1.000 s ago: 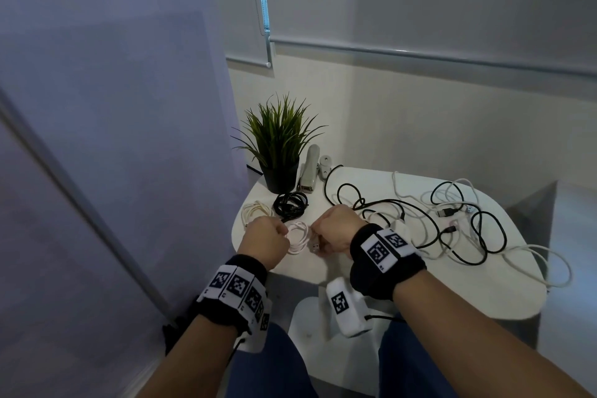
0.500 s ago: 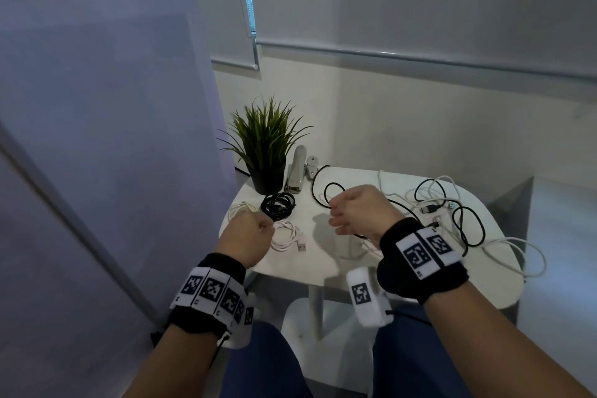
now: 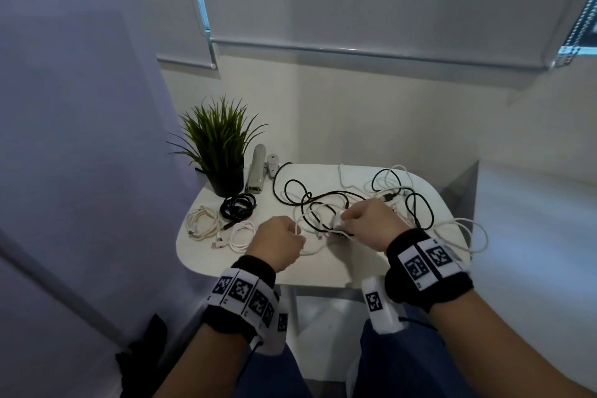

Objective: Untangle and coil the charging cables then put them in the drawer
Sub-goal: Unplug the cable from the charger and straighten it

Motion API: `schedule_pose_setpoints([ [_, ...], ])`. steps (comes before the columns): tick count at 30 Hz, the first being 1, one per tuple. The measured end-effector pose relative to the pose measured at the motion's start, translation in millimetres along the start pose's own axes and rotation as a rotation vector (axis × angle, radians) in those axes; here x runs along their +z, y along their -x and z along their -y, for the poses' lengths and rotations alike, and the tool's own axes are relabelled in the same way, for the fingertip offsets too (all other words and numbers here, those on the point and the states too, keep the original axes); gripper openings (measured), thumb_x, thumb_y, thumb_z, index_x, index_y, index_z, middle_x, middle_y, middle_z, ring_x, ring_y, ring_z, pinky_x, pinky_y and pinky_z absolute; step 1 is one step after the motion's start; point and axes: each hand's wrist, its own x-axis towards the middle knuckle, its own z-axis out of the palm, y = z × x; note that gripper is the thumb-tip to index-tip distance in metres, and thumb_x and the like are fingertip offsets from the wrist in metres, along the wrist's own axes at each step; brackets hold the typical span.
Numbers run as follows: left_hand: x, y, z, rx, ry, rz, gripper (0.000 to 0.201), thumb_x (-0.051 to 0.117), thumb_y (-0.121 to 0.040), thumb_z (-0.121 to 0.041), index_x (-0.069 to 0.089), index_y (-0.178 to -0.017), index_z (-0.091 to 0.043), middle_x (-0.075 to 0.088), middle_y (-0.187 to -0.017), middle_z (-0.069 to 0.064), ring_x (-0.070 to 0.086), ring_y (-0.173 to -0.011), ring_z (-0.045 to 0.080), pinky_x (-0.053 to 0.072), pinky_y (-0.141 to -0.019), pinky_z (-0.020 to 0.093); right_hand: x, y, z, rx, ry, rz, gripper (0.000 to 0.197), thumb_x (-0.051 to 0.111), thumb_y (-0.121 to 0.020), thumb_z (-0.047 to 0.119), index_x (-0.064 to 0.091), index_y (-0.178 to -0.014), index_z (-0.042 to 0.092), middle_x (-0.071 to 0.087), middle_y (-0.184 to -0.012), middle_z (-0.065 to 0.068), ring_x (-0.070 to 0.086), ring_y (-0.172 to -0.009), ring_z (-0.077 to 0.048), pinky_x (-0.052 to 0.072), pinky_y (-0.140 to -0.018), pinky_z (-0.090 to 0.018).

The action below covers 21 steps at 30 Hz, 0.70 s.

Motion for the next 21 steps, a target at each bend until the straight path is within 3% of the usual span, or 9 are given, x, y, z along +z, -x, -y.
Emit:
schedule_pose_setpoints([
  [1, 0, -1, -4, 0.01, 0.097, -0.026, 0.011, 0.059, -0.084, -0.009, 0.06, -0.074, -0.012, 0.067, -0.072, 0.011, 0.06, -0.058, 0.024, 0.056, -0.066, 0.044, 0, 1, -1, -0.013, -0.01, 0.002, 0.011, 0.067, -0.084, 0.018, 0.072, -0.093, 0.014, 0.068, -0.091, 0.002, 0.061, -0.092, -0.017, 0.044, -0.08, -0.023],
  [3, -2, -4, -13, 0.069, 0.256, -0.065, 0.019, 0.057, -0.088, -0.005, 0.059, -0.071, -0.014, 0.064, -0.067, 0.008, 0.056, -0.054, 0.019, 0.055, -0.065, 0.041, -1, 4, -2, -0.038, -0.024, 0.016, 0.008, 0.071, -0.081, 0.022, 0.073, -0.083, 0.015, 0.064, -0.076, 0.006, 0.06, -0.079, -0.014, 0.045, -0.073, -0.024],
  [7, -10, -2, -40, 0.26, 0.397, -0.108, 0.019, 0.054, -0.091, -0.002, 0.061, -0.079, -0.015, 0.061, -0.068, 0.003, 0.053, -0.057, 0.015, 0.05, -0.062, 0.029, -1, 0, -9, -0.053, 0.05, 0.028, 0.009, 0.067, -0.083, 0.02, 0.074, -0.085, 0.016, 0.062, -0.078, 0.005, 0.059, -0.081, -0.014, 0.043, -0.074, -0.023],
  [10, -13, -1, -51, 0.358, 0.476, -0.176, 0.019, 0.053, -0.093, -0.003, 0.062, -0.083, -0.016, 0.061, -0.071, 0.003, 0.054, -0.055, 0.006, 0.049, -0.058, 0.018, -4, -2, -12, -0.06, 0.04, 0.02, 0.01, 0.065, -0.085, 0.021, 0.07, -0.076, 0.019, 0.06, -0.071, 0.006, 0.058, -0.076, -0.014, 0.04, -0.069, -0.022],
  [13, -17, 1, -57, 0.465, 0.554, -0.301, 0.017, 0.051, -0.094, -0.004, 0.062, -0.089, -0.016, 0.06, -0.079, 0.007, 0.055, -0.056, 0.002, 0.049, -0.057, 0.016, -10, -2, -10, -0.104, -0.026, -0.008, 0.021, 0.065, -0.087, 0.021, 0.064, -0.066, 0.022, 0.056, -0.062, 0.01, 0.05, -0.059, -0.004, 0.036, -0.055, -0.019],
  [15, -23, 3, -62, 0.502, 0.619, -0.399, 0.015, 0.05, -0.095, -0.005, 0.062, -0.092, -0.013, 0.06, -0.079, 0.007, 0.055, -0.058, 0.004, 0.05, -0.058, 0.018, -13, -5, -10, -0.1, -0.06, -0.053, 0.023, 0.062, -0.089, 0.016, 0.062, -0.066, 0.021, 0.057, -0.062, 0.01, 0.05, -0.057, -0.003, 0.036, -0.053, -0.018],
  [18, -36, 2, -67, 0.521, 0.655, -0.503, 0.013, 0.049, -0.096, -0.006, 0.062, -0.096, -0.009, 0.061, -0.075, 0.003, 0.054, -0.058, 0.006, 0.05, -0.058, 0.019, -14, -10, -11, -0.036, -0.342, -0.166, 0.016, 0.057, -0.089, 0.01, 0.059, -0.075, 0.019, 0.062, -0.063, 0.005, 0.057, -0.05, -0.006, 0.042, -0.054, -0.022],
  [21, -45, 0, -65, 0.521, 0.576, -0.527, 0.013, 0.049, -0.097, -0.009, 0.062, -0.099, -0.008, 0.059, -0.073, 0.001, 0.052, -0.057, 0.002, 0.049, -0.058, 0.017, -24, -8, -6, -0.076, -0.677, -0.204, 0.019, 0.053, -0.09, 0.003, 0.06, -0.081, 0.017, 0.064, -0.059, 0.001, 0.056, -0.046, -0.004, 0.042, -0.048, -0.018],
])
